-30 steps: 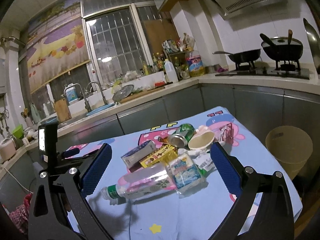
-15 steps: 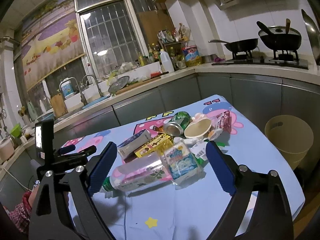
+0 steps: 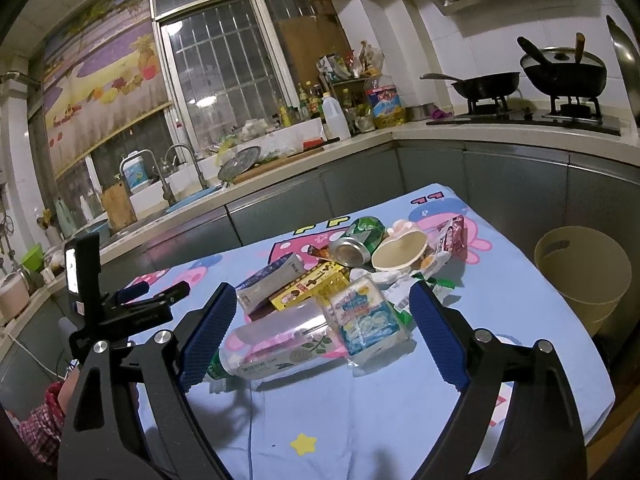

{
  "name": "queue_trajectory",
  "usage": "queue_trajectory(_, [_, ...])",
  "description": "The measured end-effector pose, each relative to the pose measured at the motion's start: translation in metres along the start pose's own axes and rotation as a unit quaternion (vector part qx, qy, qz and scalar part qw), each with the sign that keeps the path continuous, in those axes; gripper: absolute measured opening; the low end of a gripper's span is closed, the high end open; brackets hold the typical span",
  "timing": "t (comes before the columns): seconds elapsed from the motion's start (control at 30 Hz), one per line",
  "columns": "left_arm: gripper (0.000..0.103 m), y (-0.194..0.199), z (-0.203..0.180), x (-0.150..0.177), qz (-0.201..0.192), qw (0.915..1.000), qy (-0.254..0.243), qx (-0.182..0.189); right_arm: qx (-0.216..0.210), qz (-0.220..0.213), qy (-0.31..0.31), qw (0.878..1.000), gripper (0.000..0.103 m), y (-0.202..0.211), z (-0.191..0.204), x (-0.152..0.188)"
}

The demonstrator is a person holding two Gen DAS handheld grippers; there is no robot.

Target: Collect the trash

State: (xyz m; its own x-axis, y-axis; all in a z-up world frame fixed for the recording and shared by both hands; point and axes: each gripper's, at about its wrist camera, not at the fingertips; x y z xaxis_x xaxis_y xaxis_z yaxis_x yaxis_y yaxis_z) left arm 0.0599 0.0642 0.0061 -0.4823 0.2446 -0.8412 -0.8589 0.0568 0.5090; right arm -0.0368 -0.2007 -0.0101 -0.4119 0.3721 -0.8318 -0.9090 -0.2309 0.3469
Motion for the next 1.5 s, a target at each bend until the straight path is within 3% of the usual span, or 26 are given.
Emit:
queue_trajectory(0.6, [0.099,0.032,0.004,-0.004,-0.045,0.9986,0.025,0.017,0.035,0.028,-0.009,0.999,0.080,-0.017,-0.014,0.010])
queue_trajectory(0.8, [0.095,0.028,0.000,-0.002,-0.030,0.9991,0.014,0.025,0.036,0.038,-0.017,0.998,0.076,-0.018,-0.018,0.011])
queue_trajectory(1.0, [0.093,0.015,-0.005,0.013,-0.002,0.9979,0.008,0.064,0.035,0.040,-0.024,0.998,0.076,-0.019,-0.022,0.012])
queue_trajectory(1.27, [0.094,-0.007,-0.046,0.043,0.046,0.9848,-0.094,0.139,0.037,0.059,-0.055,0.996,0.076,-0.031,-0.040,0.016])
queue_trajectory(1.4, [0.095,-0.016,-0.063,0.055,0.063,0.9761,-0.153,0.141,0.037,0.063,-0.057,0.996,0.076,-0.034,-0.041,0.017])
queue_trajectory(1.5, [0.095,-0.018,-0.064,0.062,0.068,0.9722,-0.168,0.148,0.040,0.062,-0.056,0.996,0.076,-0.035,-0.041,0.017])
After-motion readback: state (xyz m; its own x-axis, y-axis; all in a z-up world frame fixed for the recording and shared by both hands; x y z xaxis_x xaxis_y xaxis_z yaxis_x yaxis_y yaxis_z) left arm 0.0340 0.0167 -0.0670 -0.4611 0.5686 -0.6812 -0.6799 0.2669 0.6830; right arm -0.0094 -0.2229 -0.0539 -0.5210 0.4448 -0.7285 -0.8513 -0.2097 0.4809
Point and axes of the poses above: each gripper's, at about its wrist camera, not at the fingertips, and y roughly against the way its jaws point, z to its left, x to its underside, and after that the axes turned 10 degrees about -y, right-handed
